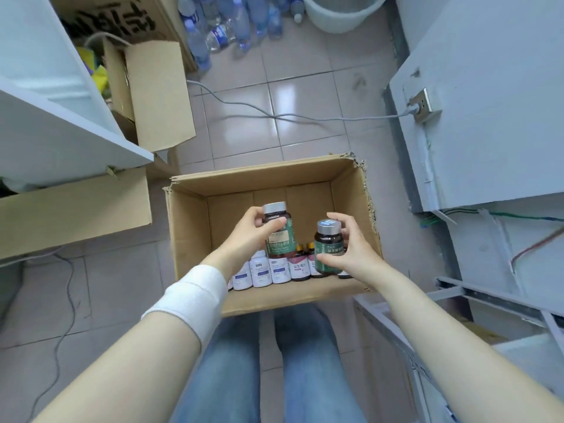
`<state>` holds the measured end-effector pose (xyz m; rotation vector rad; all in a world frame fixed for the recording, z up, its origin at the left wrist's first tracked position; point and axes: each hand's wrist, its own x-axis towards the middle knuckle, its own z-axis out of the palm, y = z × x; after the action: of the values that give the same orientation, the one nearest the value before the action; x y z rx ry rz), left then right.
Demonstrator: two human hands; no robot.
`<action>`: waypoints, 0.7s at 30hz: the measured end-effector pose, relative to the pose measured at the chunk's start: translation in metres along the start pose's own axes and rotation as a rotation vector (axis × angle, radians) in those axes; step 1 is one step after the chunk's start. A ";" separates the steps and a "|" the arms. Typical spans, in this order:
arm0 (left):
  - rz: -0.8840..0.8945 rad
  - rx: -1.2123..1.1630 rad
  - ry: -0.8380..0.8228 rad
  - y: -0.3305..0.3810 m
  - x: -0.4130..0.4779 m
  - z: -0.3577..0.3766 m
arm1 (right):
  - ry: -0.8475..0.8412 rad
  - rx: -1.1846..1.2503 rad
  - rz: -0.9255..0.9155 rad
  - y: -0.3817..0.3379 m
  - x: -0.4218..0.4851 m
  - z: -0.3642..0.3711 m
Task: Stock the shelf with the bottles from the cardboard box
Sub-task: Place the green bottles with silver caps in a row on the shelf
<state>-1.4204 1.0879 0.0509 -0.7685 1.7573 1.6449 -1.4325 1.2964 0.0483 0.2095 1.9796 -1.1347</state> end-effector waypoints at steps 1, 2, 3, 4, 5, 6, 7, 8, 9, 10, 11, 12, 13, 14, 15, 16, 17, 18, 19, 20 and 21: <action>0.034 -0.009 -0.017 0.014 -0.013 0.000 | 0.032 0.045 0.005 -0.009 -0.016 0.001; 0.075 -0.017 -0.035 0.029 -0.026 0.001 | 0.068 0.083 0.013 -0.018 -0.033 0.003; 0.111 -0.027 -0.060 0.042 -0.039 0.000 | 0.104 0.113 0.020 -0.025 -0.049 0.005; 0.144 -0.037 -0.094 0.055 -0.054 0.000 | 0.134 0.139 0.034 -0.032 -0.067 0.008; 0.177 -0.046 -0.134 0.065 -0.068 0.000 | 0.169 0.187 0.036 -0.037 -0.085 0.012; 0.210 -0.058 -0.181 0.076 -0.083 0.001 | 0.213 0.263 0.028 -0.042 -0.105 0.017; 0.239 -0.065 -0.234 0.085 -0.098 0.001 | 0.258 0.361 0.015 -0.046 -0.126 0.024; 0.268 -0.066 -0.290 0.092 -0.114 0.002 | 0.308 0.457 0.003 -0.049 -0.147 0.033; 0.297 -0.064 -0.345 0.099 -0.131 0.004 | 0.354 0.548 -0.016 -0.052 -0.167 0.043; 0.326 -0.065 -0.396 0.105 -0.150 0.006 | 0.394 0.629 -0.038 -0.055 -0.188 0.053; 0.360 -0.061 -0.446 0.111 -0.169 0.009 | 0.422 0.689 -0.064 -0.058 -0.209 0.062; 0.395 -0.052 -0.498 0.117 -0.188 0.013 | 0.451 0.737 -0.089 -0.061 -0.229 0.069; 0.432 -0.033 -0.547 0.121 -0.208 0.019 | 0.481 0.774 -0.112 -0.064 -0.249 0.076; 0.465 -0.013 -0.592 0.125 -0.228 0.026 | 0.524 0.816 -0.139 -0.066 -0.269 0.081; 0.493 0.011 -0.634 0.128 -0.250 0.035 | 0.570 0.861 -0.175 -0.067 -0.290 0.084; 0.522 0.040 -0.673 0.132 -0.273 0.046 | 0.624 0.905 -0.211 -0.069 -0.312 0.087; 0.558 0.078 -0.708 0.135 -0.295 0.057 | 0.674 0.926 -0.249 -0.069 -0.334 0.088; 0.594 0.111 -0.746 0.137 -0.318 0.070 | 0.733 0.934 -0.279 -0.068 -0.358 0.089; 0.622 0.131 -0.790 0.138 -0.343 0.083 | 0.780 0.934 -0.309 -0.064 -0.383 0.090; 0.643 0.135 -0.838 0.137 -0.368 0.097 | 0.822 0.940 -0.334 -0.061 -0.411 0.091; 0.664 0.137 -0.884 0.135 -0.394 0.110 | 0.858 0.944 -0.358 -0.054 -0.438 0.093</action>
<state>-1.2633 1.2099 0.4329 0.6255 1.4640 1.8077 -1.1234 1.2980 0.3765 0.9917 2.0189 -2.4714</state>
